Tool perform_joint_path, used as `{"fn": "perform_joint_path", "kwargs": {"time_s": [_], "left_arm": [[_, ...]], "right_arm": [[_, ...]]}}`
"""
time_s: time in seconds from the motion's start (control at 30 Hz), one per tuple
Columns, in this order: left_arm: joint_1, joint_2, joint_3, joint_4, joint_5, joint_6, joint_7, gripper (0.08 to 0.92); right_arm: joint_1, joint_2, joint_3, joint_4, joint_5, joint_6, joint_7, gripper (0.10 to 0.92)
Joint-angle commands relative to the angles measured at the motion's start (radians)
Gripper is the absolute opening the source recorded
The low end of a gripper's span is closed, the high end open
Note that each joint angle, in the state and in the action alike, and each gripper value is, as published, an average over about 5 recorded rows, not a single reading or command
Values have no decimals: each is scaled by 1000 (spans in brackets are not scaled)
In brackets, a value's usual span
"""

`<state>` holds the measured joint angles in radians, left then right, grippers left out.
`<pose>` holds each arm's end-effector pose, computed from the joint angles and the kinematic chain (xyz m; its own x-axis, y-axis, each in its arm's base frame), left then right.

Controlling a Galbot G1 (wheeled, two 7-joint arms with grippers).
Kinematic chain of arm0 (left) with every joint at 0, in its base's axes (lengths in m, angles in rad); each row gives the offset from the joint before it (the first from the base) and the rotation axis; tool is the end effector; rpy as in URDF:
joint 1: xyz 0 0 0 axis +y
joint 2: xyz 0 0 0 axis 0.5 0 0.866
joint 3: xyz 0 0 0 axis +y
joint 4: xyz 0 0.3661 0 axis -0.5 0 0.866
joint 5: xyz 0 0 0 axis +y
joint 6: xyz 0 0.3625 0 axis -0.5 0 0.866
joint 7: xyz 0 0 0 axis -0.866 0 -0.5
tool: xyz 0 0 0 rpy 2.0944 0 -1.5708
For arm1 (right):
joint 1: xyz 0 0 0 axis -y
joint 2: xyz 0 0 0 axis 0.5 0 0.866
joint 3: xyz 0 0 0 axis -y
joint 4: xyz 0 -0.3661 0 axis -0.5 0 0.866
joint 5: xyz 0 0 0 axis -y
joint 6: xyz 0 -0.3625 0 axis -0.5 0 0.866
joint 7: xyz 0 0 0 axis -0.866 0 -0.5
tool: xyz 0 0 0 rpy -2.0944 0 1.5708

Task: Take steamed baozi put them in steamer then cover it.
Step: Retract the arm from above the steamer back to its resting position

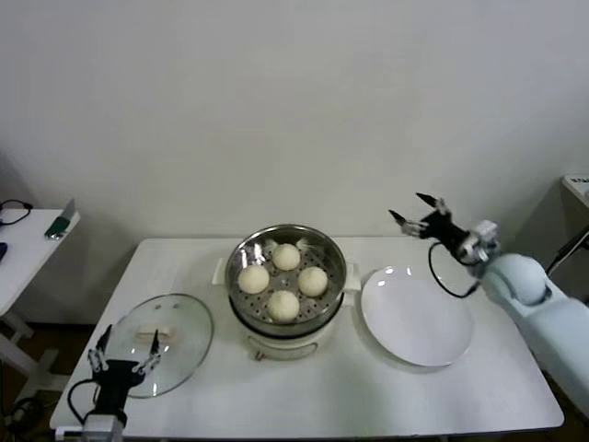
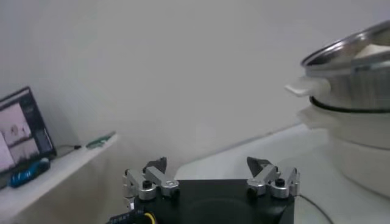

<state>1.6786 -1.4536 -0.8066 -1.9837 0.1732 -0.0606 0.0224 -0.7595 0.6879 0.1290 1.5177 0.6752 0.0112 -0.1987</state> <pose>0.1344 0.1179 -0.3563 -0.9782 -0.1635 0.1282 -0.0973 0.9056 0.4128 0.4204 -0.2094 -0.2429 -0.9170 -0.3885 0.0907 -0.3989 0.8886 -0.2263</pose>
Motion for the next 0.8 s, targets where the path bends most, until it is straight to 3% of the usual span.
{"fn": "perform_joint_path", "kwargs": {"time_s": [0.03, 0.17, 0.27, 0.53, 0.8], "left_arm": [[2, 68, -37, 47, 273, -144, -97, 823], [8, 93, -59, 57, 676, -91, -301, 823], [20, 105, -50, 73, 897, -34, -376, 823], [13, 67, -17, 177, 1247, 50, -442, 823], [-77, 45, 15, 309, 1344, 70, -445, 823]], "right_arm": [[-680, 173, 510, 51, -123, 287, 17, 823], [-749, 249, 511, 51, -151, 351, 16, 823], [-769, 302, 493, 40, -171, 387, 13, 823], [-763, 390, 452, 33, -239, 417, 23, 823], [-759, 415, 448, 47, -265, 403, 45, 823]]}}
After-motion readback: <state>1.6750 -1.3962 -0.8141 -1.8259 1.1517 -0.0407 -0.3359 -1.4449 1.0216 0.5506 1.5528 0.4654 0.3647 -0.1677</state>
